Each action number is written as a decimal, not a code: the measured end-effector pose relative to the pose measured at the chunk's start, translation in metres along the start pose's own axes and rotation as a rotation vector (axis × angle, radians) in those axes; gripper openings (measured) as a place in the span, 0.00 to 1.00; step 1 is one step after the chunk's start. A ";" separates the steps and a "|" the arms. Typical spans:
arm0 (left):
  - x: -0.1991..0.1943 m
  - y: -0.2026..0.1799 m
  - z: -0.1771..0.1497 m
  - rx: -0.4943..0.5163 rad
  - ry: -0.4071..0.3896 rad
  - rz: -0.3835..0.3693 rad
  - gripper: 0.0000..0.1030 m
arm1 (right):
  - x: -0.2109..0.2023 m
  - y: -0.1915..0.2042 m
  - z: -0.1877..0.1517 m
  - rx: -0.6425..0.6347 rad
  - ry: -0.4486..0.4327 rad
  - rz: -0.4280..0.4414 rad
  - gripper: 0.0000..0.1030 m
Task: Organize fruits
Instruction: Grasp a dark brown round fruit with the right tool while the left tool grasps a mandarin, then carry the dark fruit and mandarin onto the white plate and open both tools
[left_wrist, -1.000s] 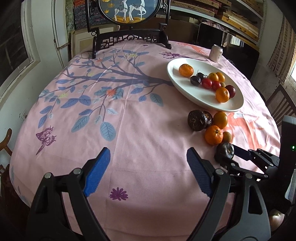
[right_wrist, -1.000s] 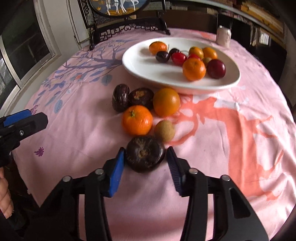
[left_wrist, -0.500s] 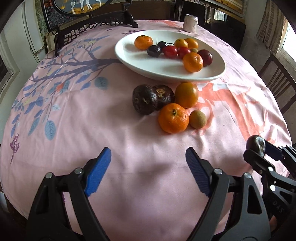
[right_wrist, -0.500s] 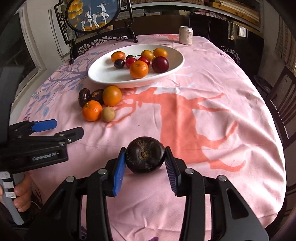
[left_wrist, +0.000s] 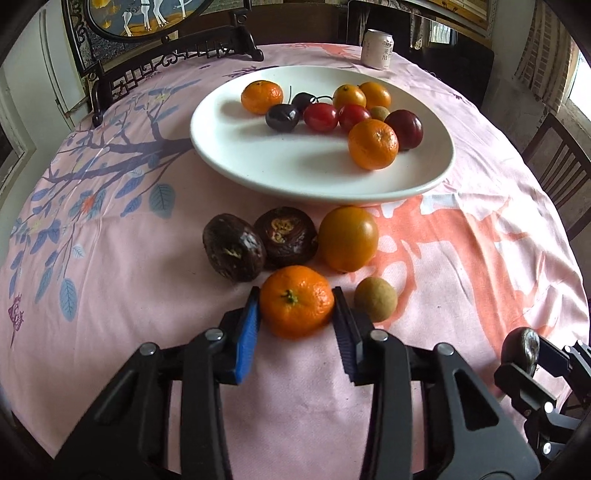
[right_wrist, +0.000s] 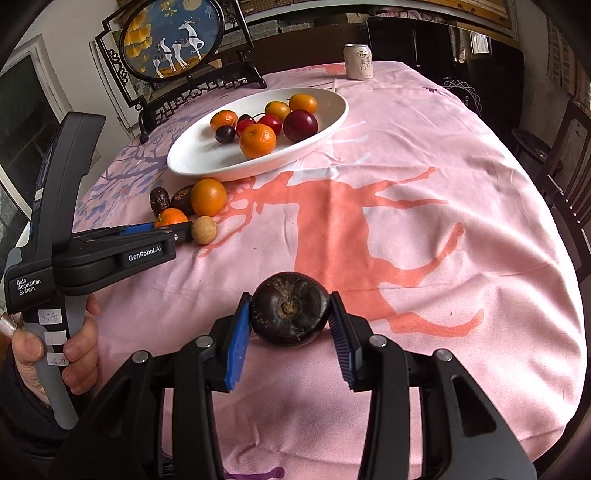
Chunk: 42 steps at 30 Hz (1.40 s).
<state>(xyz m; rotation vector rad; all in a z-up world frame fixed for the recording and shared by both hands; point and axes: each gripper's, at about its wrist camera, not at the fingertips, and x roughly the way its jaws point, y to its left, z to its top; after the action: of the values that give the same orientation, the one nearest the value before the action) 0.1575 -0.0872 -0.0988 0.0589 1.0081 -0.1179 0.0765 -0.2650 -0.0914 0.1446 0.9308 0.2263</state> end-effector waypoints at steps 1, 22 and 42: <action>-0.002 0.001 -0.002 0.000 0.000 -0.009 0.37 | -0.002 0.002 0.000 -0.002 -0.004 0.001 0.40; -0.088 0.075 -0.036 -0.077 -0.123 -0.117 0.37 | -0.001 0.074 0.015 -0.098 -0.014 -0.003 0.41; 0.025 0.070 0.160 -0.065 0.012 -0.015 0.37 | 0.090 0.044 0.183 -0.155 -0.036 -0.101 0.40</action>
<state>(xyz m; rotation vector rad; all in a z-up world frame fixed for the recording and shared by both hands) 0.3144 -0.0362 -0.0351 -0.0071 1.0238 -0.0989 0.2703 -0.2045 -0.0432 -0.0408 0.8787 0.2008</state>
